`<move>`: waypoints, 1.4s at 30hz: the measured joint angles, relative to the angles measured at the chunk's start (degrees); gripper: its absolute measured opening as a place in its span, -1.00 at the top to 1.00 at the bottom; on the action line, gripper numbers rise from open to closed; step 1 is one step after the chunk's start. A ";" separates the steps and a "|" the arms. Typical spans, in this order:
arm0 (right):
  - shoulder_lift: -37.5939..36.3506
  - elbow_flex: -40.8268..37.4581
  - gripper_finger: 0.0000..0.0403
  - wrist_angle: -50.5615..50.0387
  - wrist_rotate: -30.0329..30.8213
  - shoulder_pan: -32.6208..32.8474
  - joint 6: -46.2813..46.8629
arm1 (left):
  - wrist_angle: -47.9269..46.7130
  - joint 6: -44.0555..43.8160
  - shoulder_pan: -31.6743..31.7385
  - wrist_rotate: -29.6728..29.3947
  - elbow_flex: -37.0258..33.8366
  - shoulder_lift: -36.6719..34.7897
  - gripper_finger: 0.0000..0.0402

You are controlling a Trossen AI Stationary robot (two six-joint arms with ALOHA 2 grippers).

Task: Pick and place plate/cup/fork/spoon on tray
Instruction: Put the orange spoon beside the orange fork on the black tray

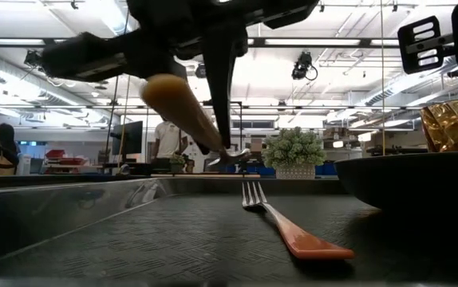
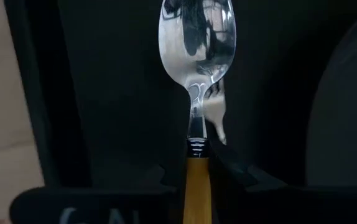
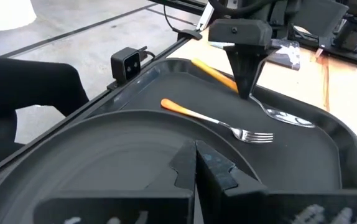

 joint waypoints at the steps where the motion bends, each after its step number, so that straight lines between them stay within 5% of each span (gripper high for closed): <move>1: 0.00 -0.07 0.96 0.00 0.00 0.00 0.07 | -0.05 -0.05 -0.02 0.72 0.00 0.00 0.73; 42: 0.04 -0.14 0.96 0.44 0.00 0.00 0.46 | 0.58 -2.61 0.57 6.25 -0.13 3.91 0.66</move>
